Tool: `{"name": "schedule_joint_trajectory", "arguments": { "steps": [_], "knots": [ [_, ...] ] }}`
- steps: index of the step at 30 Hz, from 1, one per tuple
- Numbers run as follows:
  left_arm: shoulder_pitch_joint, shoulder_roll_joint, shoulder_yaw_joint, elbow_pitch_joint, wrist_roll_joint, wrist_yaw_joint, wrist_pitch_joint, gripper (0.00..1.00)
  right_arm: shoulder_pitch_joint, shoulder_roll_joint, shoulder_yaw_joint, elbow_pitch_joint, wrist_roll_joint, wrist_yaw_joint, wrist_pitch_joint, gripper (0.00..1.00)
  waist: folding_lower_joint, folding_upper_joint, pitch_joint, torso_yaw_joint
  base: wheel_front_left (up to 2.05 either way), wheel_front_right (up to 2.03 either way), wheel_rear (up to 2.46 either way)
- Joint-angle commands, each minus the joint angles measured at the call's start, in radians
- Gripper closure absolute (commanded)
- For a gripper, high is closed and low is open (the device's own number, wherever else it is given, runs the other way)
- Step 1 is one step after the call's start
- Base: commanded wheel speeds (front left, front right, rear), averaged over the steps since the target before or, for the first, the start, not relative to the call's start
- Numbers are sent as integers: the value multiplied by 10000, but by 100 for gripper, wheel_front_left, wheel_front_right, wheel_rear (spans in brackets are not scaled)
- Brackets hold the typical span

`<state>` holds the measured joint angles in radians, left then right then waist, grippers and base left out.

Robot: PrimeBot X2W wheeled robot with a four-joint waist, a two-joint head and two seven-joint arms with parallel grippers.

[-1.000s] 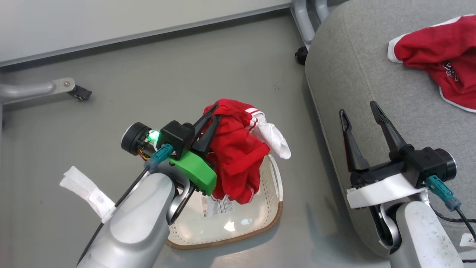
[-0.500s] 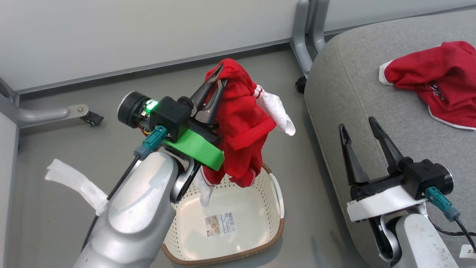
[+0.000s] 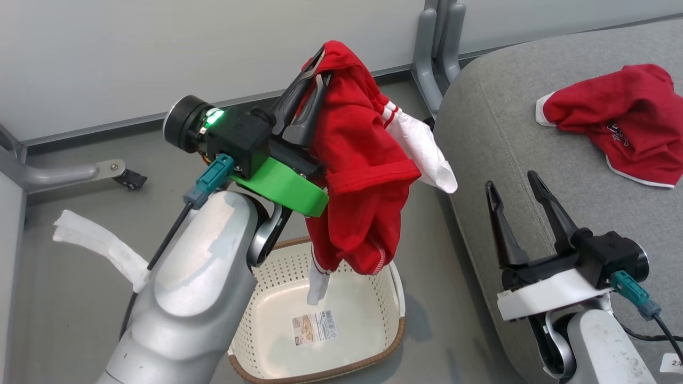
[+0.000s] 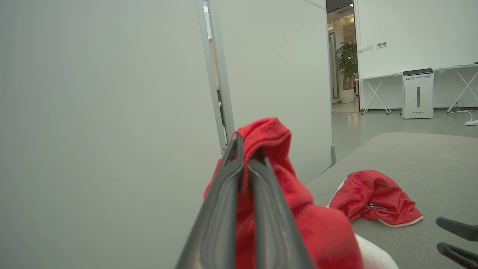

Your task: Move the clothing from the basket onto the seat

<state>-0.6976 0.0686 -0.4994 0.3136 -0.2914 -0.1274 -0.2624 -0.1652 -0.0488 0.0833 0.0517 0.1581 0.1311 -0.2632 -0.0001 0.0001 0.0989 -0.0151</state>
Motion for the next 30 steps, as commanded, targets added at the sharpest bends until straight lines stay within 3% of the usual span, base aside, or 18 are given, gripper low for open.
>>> {"name": "schedule_joint_trajectory", "arguments": {
  "steps": [1,15,30],
  "knots": [
    [-123,-23,27,-48,79,-37,-34,100,127,-31,-28,-64,34,-7,-23,0,1,-1,4,4,0,0,0],
    [146,-47,-25,-16,181,-43,-34,100,-996,-106,845,-194,-617,-7,-23,0,1,-1,66,113,0,0,0],
    [294,-149,-884,-480,-6,-40,-35,100,-3105,-1055,2329,1443,-558,-7,-23,0,1,-1,328,676,0,0,0]
  ]
}}
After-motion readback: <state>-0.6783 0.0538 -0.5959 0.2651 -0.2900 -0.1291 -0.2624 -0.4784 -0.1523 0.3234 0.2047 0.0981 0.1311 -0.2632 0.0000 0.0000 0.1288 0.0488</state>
